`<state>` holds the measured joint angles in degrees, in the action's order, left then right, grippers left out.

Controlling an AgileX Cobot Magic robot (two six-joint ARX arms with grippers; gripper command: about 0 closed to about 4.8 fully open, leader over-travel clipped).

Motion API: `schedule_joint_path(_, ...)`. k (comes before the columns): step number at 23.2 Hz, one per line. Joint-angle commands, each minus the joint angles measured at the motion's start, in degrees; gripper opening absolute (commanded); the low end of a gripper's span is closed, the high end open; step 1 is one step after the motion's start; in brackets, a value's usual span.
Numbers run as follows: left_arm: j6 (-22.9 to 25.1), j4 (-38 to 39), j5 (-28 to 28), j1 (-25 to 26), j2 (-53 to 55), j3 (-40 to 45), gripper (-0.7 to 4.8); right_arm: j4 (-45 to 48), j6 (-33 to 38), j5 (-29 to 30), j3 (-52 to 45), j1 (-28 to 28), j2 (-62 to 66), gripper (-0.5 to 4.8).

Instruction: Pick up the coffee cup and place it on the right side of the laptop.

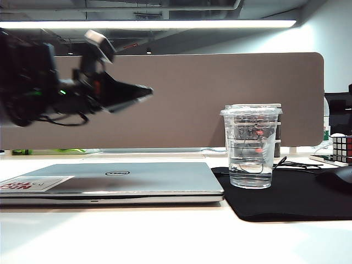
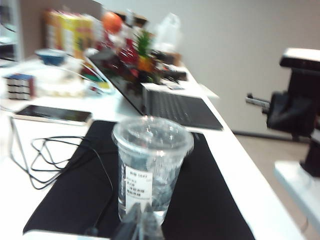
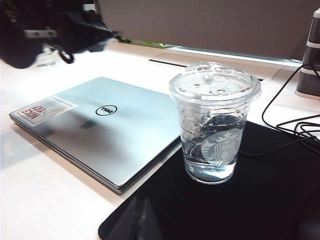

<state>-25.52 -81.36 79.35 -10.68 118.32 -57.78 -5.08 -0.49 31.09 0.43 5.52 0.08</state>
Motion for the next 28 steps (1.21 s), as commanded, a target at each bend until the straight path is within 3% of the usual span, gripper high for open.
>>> schedule_joint_path(1, -0.2, -1.7, -6.1, 1.3, -6.1, 8.0, -0.05, 0.6, -0.2, 0.1, -0.3, 0.0, -0.1, -0.01)
schedule_joint_path(4, 1.6, -1.7, -10.9, 1.7, -12.4, 17.0, -0.05, 0.6, -0.2, 0.1, -0.3, 0.0, -0.1, -0.01)
schedule_joint_path(7, 6.3, -1.7, -20.2, 1.7, -21.5, 29.1, -0.05, 0.6, -0.2, 0.0, -0.3, 0.0, -0.1, -0.01)
schedule_joint_path(11, 8.4, -1.5, -33.0, 1.5, -31.9, 42.0, -0.05, 0.7, -0.2, -0.9, -0.3, 0.0, -0.1, -0.01)
schedule_joint_path(17, 10.8, -1.5, -46.1, 1.5, -46.5, 57.4, -0.05, 1.4, -0.3, -2.7, -0.3, 0.0, -0.1, -0.01)
schedule_joint_path(19, 11.1, 3.4, -47.5, 1.5, -49.4, 57.4, -0.05, 2.4, -1.7, -8.8, -0.3, 0.0, -0.1, -0.01)
schedule_joint_path(23, 12.1, 4.6, -49.2, 1.6, -51.3, 57.4, -0.05, 3.7, -5.6, -20.8, -0.3, -0.1, -0.1, -0.01)
schedule_joint_path(28, 12.2, 4.6, -50.0, 1.5, -51.7, 57.4, -0.05, 4.5, -6.0, -22.7, -0.3, -0.1, -0.1, -0.01)
